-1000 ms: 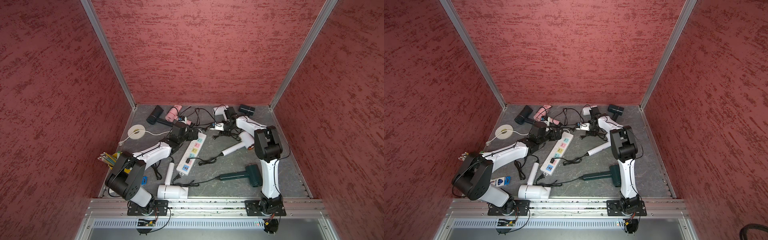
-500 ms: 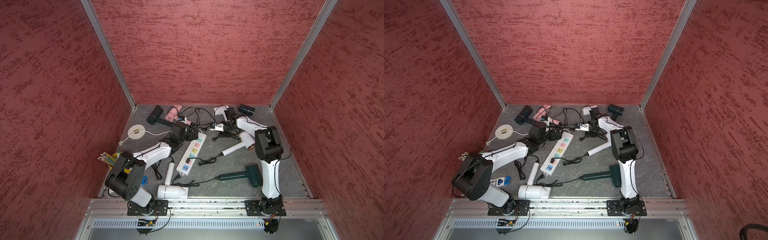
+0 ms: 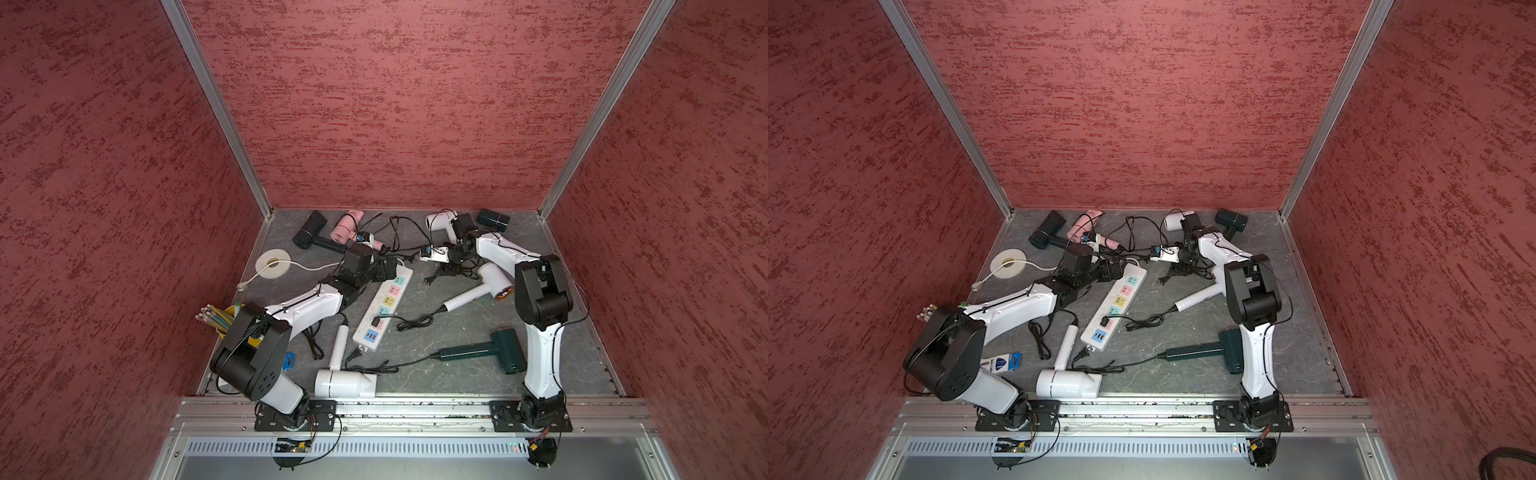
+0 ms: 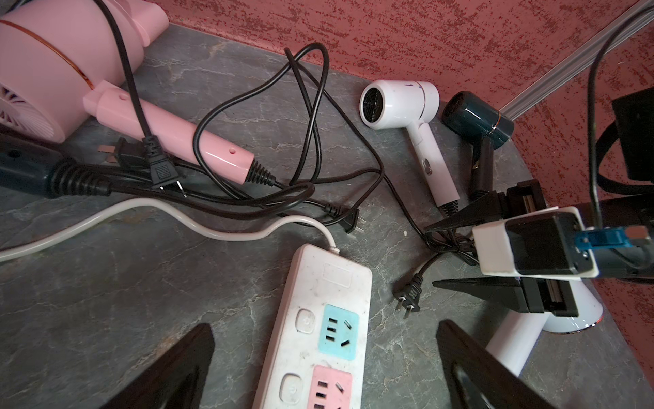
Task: Charge the blow dryers
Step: Pick up the plug from the center of the board.
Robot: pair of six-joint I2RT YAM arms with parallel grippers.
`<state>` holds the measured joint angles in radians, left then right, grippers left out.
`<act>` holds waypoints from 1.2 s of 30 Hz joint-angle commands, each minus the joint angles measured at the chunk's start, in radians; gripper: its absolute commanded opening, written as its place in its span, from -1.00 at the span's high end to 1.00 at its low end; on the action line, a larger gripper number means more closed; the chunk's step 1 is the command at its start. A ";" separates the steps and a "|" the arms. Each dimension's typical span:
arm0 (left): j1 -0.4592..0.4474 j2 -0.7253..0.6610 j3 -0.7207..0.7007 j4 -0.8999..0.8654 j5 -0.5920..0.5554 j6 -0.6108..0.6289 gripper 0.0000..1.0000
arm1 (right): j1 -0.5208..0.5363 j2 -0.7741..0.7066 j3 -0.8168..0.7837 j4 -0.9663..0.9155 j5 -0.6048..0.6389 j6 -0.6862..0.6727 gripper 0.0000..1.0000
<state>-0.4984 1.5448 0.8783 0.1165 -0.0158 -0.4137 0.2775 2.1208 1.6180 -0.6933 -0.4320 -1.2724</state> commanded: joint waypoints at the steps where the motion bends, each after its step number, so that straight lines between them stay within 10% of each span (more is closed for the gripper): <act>1: 0.003 -0.023 0.022 -0.009 0.011 0.002 -0.99 | 0.003 -0.007 0.001 -0.040 0.017 -0.029 -0.10; 19: 0.003 -0.024 0.025 -0.011 0.014 0.001 -0.99 | 0.061 0.071 0.033 -0.084 0.094 -0.047 0.03; 36: 0.006 -0.001 0.027 -0.010 0.011 0.004 -0.99 | 0.077 0.095 0.035 -0.137 0.057 -0.004 0.61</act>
<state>-0.4984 1.5444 0.8791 0.1123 -0.0051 -0.4137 0.3466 2.1921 1.6516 -0.8028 -0.3618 -1.3033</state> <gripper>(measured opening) 0.996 0.210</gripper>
